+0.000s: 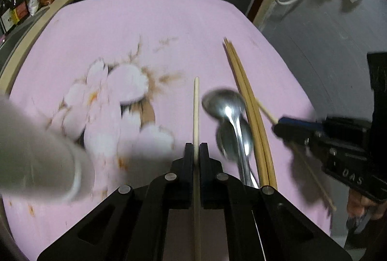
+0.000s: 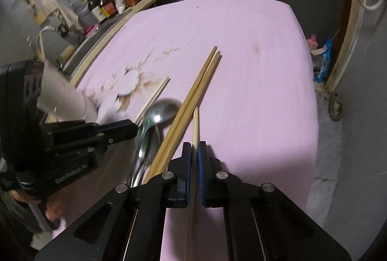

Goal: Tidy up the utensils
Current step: 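Lift the chopstick with the left gripper while the right gripper lifts its chopstick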

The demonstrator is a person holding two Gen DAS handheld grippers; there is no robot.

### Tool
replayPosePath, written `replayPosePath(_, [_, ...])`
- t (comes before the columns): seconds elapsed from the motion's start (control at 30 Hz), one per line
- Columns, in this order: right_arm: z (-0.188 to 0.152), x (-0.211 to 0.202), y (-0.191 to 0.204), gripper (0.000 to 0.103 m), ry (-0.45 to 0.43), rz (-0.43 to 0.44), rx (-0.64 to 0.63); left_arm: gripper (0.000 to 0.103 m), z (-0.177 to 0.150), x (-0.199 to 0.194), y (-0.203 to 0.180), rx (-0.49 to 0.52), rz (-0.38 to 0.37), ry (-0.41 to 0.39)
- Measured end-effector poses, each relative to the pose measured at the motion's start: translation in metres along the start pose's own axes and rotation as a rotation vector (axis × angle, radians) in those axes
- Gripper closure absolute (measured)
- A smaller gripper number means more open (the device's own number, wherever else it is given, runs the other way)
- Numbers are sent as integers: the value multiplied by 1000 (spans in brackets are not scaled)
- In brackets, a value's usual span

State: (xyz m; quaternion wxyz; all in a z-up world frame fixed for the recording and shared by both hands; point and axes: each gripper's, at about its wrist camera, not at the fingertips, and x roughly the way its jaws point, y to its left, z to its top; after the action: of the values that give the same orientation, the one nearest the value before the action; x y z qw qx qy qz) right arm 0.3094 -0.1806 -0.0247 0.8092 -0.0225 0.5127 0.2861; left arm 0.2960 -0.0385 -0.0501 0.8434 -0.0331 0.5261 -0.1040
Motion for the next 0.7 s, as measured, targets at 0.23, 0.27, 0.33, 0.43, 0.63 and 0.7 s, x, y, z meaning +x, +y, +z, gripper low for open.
replayPosePath(0.23, [0, 2, 13, 96, 63, -80, -74, 100, 1, -4, -2, 20, -15, 57])
replayPosePath(0.27, [2, 3, 11, 96, 69, -76, -68, 100, 1, -5, -2, 18, -17, 57])
replayPosePath(0.33, [2, 3, 9, 96, 68, -68, -52, 100, 3, -5, 0, 25, -15, 53])
replayPosePath(0.43, [-3, 0, 9, 100, 37, -68, -19, 101, -2, -9, 4, 11, -25, 26])
replayPosePath(0.63, [-29, -32, 15, 100, -144, -17, 41, 101, -22, -37, 1, 17, -62, -103])
replayPosePath(0.7, [-39, -48, 26, 100, -238, -19, 22, 101, -28, -54, 0, 30, -67, -185])
